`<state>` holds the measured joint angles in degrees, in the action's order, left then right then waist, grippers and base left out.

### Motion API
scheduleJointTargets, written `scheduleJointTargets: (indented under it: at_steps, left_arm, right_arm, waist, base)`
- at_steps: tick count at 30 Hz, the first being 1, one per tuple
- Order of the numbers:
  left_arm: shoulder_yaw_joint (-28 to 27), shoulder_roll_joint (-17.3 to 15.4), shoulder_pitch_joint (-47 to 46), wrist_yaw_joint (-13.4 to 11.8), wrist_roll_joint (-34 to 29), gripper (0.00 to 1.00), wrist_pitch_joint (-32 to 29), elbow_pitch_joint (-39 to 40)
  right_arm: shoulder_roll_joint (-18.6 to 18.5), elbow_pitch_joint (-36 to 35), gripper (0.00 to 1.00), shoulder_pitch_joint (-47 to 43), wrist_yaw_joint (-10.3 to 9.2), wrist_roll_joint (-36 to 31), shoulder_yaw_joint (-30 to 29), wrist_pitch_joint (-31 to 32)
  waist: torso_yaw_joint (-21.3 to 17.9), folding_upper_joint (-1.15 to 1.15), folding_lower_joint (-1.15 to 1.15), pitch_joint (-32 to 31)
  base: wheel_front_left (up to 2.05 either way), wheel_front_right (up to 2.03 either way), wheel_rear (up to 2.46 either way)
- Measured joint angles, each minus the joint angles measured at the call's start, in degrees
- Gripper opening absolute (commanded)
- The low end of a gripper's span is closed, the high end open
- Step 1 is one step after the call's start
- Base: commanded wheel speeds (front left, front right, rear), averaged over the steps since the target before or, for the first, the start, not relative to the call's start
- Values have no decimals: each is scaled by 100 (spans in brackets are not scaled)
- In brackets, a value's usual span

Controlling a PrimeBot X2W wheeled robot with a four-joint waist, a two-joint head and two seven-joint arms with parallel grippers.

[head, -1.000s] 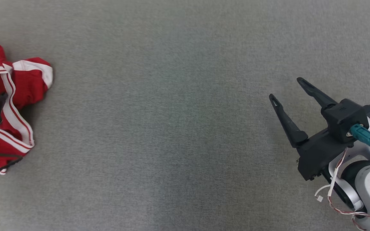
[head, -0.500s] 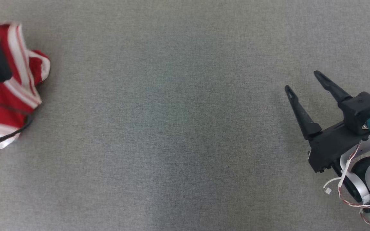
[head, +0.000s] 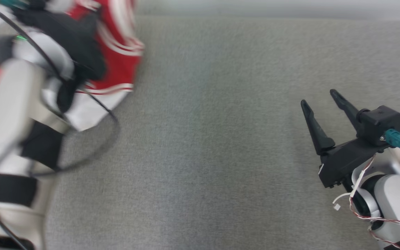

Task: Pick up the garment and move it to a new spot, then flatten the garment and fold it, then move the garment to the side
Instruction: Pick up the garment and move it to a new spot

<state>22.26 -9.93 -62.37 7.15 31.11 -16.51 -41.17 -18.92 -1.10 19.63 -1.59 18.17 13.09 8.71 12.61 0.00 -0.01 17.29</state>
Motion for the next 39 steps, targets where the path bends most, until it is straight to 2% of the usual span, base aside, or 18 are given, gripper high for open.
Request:
scheduleJointTargets:
  at_steps: [3, 11, 20, 27, 31, 34, 39]
  left_arm:
    - [453, 102, 396, 0, 320, 0, 23, 478]
    - [1085, 11, 1198, 0, 942, 0, -45, 1466]
    - [1660, 279, 1318, 0, 1276, 0, -181, 2039]
    - [1737, 559, 1401, 0, 1325, 0, -183, 2059]
    - [1850, 600, 1390, -19, 1176, 0, -152, 1929]
    - [1922, 600, 1274, -91, 911, 0, -73, 1638]
    - [2057, 649, 1110, -67, 764, 0, 170, 1004]
  right_arm:
    - [120, 225, 100, -8, -13, 82, 25, -120]
    - [265, 388, 100, -261, -99, 149, -11, -348]
    - [326, 441, 100, -520, -151, 192, -62, -580]
    - [413, 439, 100, -576, -152, 203, -53, -721]
    - [447, 433, 100, -552, -141, 208, 19, -747]
    - [550, 421, 100, -458, -91, 210, 113, -779]
    - [679, 469, 100, -316, -40, 249, 226, -831]
  waist:
    - [-99, 0, 0, -172]
    - [-563, 0, 0, -451]
    - [-1317, 0, 0, -643]
    - [-1926, 0, 0, -676]
    - [-2271, 0, 0, -639]
    - [-2525, 0, 0, -579]
    - [-2905, 0, 1, -414]
  base:
    - [0, 0, 0]
    - [0, 0, 0]
    - [0, 0, 0]
    - [0, 0, 0]
    - [0, 0, 0]
    - [0, 0, 0]
    - [0, 0, 0]
